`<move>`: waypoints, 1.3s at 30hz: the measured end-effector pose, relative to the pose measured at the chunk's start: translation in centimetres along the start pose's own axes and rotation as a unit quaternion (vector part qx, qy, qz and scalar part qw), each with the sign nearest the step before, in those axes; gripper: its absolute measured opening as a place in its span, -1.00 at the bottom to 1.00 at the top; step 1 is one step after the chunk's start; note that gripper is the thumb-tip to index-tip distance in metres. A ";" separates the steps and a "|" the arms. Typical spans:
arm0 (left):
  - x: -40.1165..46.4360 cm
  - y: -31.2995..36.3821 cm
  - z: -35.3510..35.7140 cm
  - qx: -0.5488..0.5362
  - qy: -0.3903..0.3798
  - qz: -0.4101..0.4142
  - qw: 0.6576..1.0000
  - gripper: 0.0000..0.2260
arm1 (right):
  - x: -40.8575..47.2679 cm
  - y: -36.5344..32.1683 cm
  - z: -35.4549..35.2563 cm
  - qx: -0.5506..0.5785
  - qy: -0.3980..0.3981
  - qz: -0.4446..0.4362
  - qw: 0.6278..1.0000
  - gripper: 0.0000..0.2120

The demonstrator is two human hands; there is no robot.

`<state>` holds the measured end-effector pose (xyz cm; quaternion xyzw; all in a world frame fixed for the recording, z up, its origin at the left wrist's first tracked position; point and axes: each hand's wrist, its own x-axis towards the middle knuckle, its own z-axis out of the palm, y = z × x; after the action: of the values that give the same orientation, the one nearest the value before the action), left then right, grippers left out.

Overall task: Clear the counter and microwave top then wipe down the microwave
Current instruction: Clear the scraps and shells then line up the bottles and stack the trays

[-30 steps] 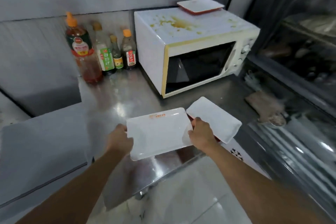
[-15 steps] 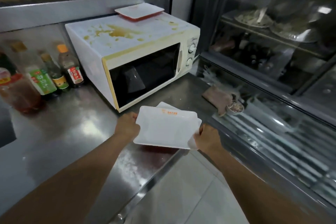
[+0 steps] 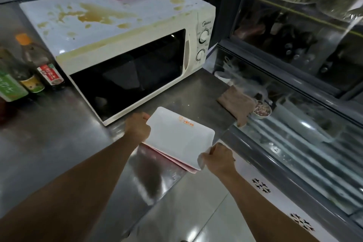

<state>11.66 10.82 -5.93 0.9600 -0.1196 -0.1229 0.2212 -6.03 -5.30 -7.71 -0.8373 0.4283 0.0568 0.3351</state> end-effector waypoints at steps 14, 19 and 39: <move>0.0 -0.8 1.6 -0.031 0.034 0.008 0.999 -0.65 | 1.4 0.8 1.4 0.100 -0.025 -0.006 0.995 -0.68; -0.3 -1.3 2.0 -0.054 0.017 -0.001 0.998 -0.57 | 0.5 0.2 0.9 0.156 -0.007 -0.011 0.988 -0.65; -9.4 -9.7 -0.6 -0.151 0.098 -0.243 0.953 -0.72 | -0.5 -7.4 2.0 -0.010 -0.141 -0.181 0.973 -0.68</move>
<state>4.67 22.24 -8.12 0.9229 0.1598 -0.0954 0.3370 -0.42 -0.72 -5.25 -0.8878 0.2174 0.1170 0.3884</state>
